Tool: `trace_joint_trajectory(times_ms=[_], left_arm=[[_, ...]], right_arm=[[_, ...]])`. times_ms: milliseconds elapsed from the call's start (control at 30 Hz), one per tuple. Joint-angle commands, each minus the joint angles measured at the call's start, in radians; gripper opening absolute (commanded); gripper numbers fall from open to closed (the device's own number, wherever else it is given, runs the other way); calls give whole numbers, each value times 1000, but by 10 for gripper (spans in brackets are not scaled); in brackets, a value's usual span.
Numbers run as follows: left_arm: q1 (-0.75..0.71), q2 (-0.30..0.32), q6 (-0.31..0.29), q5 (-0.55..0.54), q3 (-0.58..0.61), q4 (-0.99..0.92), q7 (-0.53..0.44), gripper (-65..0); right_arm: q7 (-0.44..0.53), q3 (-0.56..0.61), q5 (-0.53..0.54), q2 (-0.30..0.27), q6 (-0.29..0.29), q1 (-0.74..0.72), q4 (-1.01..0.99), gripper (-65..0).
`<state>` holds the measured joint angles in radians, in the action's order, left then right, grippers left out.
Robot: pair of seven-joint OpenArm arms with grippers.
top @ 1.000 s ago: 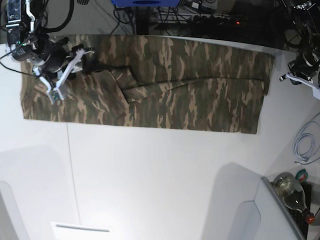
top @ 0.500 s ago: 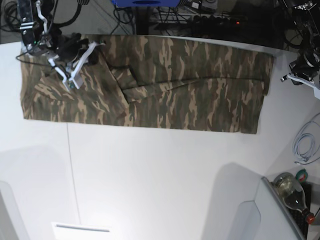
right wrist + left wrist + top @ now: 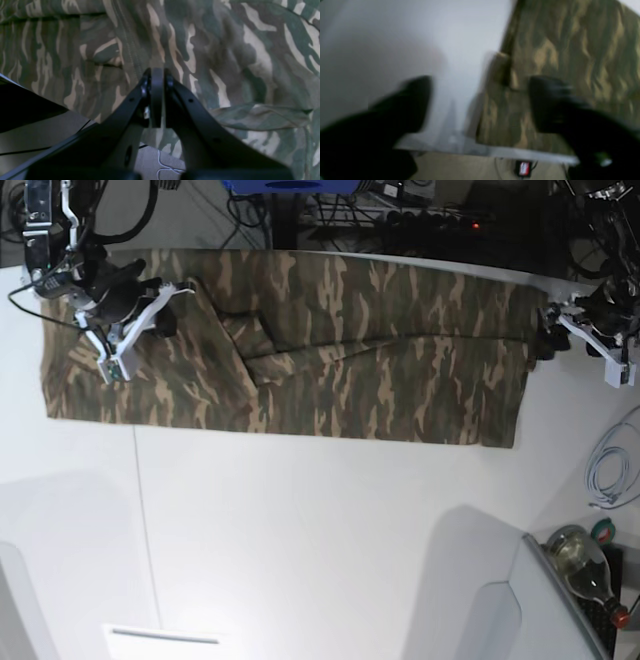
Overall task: Layout the t-shirt on the table in an organized manner, then fold the t-shirt properly
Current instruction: 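Grasp the sleeve flap with the right gripper and the shirt end with the left, then fold the shirt end with the left gripper toward the right gripper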
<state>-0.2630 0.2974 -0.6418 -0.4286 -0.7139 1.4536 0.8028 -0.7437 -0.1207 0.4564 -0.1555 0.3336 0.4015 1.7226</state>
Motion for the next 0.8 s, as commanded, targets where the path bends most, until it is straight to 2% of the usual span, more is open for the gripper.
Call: trace_joint_trajectory(times_ms=[0, 100, 300, 500, 633, 667, 700, 767], left_arm=[[12, 18, -51, -17, -3, -15, -30, 0], [47, 18, -56, -11, 3, -124, -113, 0], [113, 21, -56, -8, 4, -348, -207, 0], [127, 23, -56, -8, 129, -394, -260, 0], [129, 18, -56, -8, 153, -396, -260, 0], [129, 18, -56, -8, 153, -396, -260, -25], [129, 18, -56, -8, 153, -397, -260, -79], [129, 18, -56, -8, 153, -426, -260, -230]], right_arm=[[17, -3, 12, -8, 11, -5, 18, -629], [17, -3, 8, 9, 11, -5, 17, -629], [16, -3, 8, 9, 11, -5, 17, -629], [14, -3, 8, 10, 11, -3, 17, -629], [13, -3, 8, 12, 11, -2, 17, -630], [13, -3, 8, 12, 11, -2, 17, -630], [14, -3, 8, 12, 11, 3, 17, -630], [16, -3, 8, 12, 11, 10, 20, -630]])
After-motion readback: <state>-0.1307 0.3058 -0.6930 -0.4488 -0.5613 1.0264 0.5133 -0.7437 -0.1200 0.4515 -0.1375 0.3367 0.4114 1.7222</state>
